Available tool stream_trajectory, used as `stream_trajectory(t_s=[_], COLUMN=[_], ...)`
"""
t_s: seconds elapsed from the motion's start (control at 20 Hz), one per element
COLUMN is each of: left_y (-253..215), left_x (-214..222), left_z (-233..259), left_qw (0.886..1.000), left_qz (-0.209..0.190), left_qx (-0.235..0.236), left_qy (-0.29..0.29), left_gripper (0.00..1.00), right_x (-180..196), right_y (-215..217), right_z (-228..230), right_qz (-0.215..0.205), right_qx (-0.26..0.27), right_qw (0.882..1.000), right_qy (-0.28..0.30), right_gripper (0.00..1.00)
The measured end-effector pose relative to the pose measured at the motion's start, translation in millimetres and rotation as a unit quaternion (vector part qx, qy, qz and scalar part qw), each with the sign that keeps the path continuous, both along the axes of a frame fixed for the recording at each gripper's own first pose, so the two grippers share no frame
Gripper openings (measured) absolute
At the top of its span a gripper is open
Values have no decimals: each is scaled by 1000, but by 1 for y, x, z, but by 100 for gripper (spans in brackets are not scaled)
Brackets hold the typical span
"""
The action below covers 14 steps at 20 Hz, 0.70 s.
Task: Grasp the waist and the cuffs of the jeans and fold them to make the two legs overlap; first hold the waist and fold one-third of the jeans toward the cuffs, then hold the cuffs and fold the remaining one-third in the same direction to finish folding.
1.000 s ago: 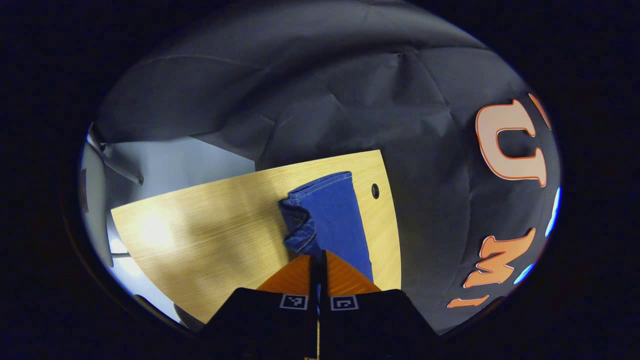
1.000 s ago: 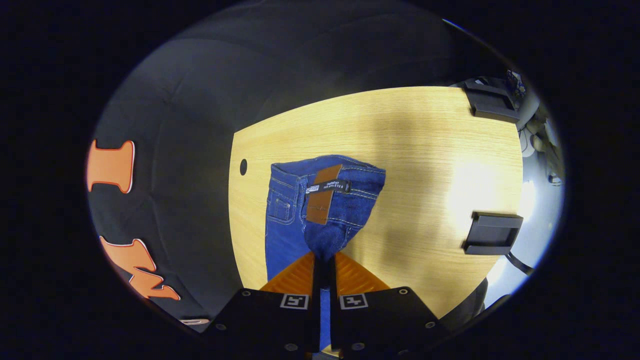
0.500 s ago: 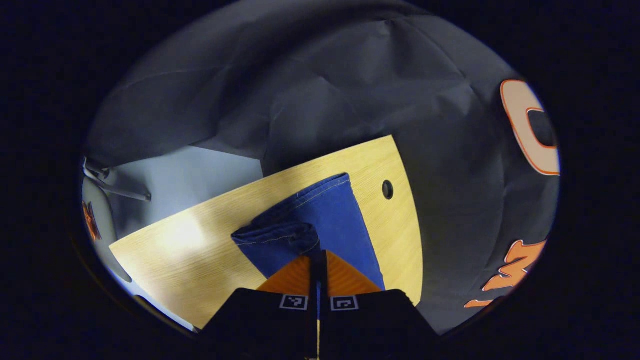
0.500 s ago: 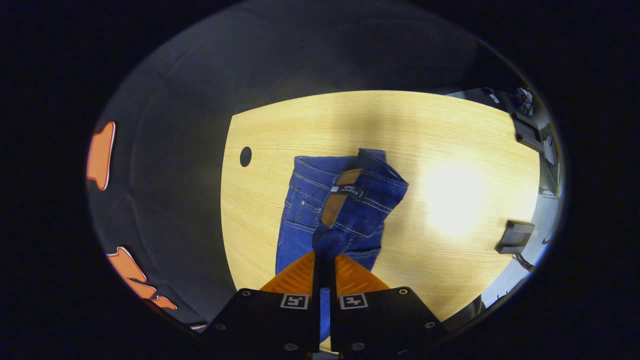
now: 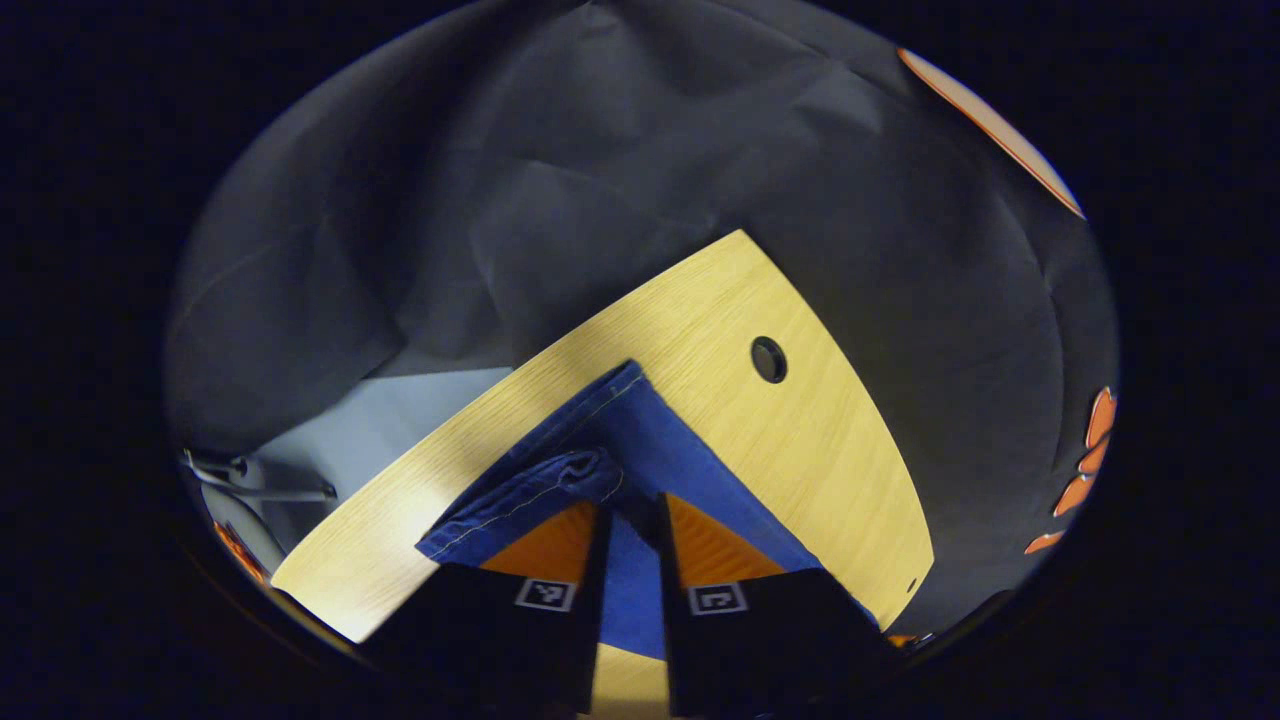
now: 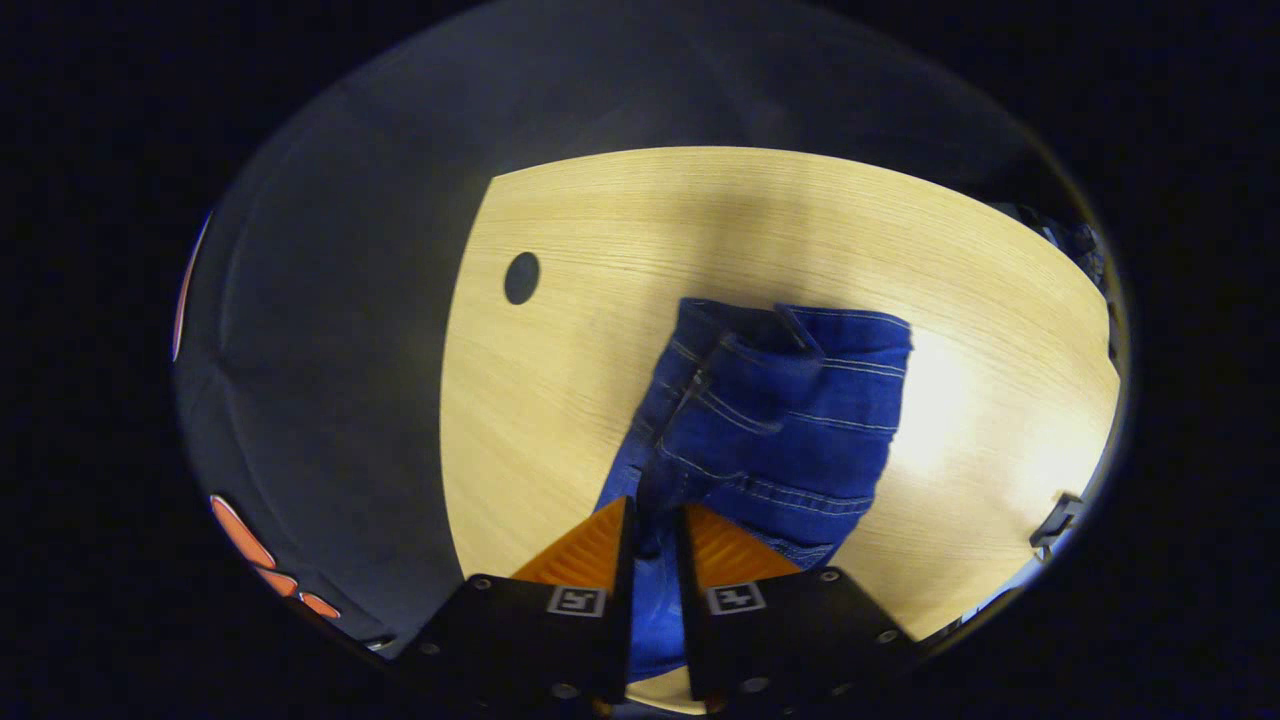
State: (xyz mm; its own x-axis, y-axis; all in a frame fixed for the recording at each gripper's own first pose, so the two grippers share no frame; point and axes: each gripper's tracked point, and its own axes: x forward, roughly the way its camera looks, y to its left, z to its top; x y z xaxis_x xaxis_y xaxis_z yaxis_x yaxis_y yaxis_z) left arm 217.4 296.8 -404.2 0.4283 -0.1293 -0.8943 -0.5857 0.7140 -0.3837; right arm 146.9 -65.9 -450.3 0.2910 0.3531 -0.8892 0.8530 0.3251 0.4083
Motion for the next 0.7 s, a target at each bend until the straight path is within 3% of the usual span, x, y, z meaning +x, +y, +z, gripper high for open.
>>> stream_trajectory(t_s=[0.05, 0.1, 0.15, 0.2, 0.35, 0.5, 0.7], left_y=[-2, -5, -8, -10, -24, -38, -50], left_x=[7, 15, 17, 21, 18, 19, 9], left_z=[5, 11, 19, 27, 49, 69, 91], left_qw=[1000, 999, 997, 996, 987, 971, 957], left_qz=[-8, -17, -27, -37, -75, -110, -113], left_qx=[14, 28, 41, 53, 98, 152, 177], left_qy=[-20, -40, -53, -69, -104, -151, -199], left_gripper=[38, 39, 57, 57, 86, 92, 97], right_x=[8, 11, 9, 2, -31, -52, -78], right_y=[-7, -14, -22, -30, -53, -67, -68], right_z=[8, 11, 11, 10, 7, 7, -6], right_qz=[-3, -2, 4, 11, 49, 66, 64], right_qx=[-11, -27, -45, -62, -115, -147, -151], right_qw=[1000, 999, 998, 997, 992, 986, 986], right_qy=[-21, -34, -40, -47, -34, -34, -15], right_gripper=[30, 34, 51, 58, 72, 90, 98])
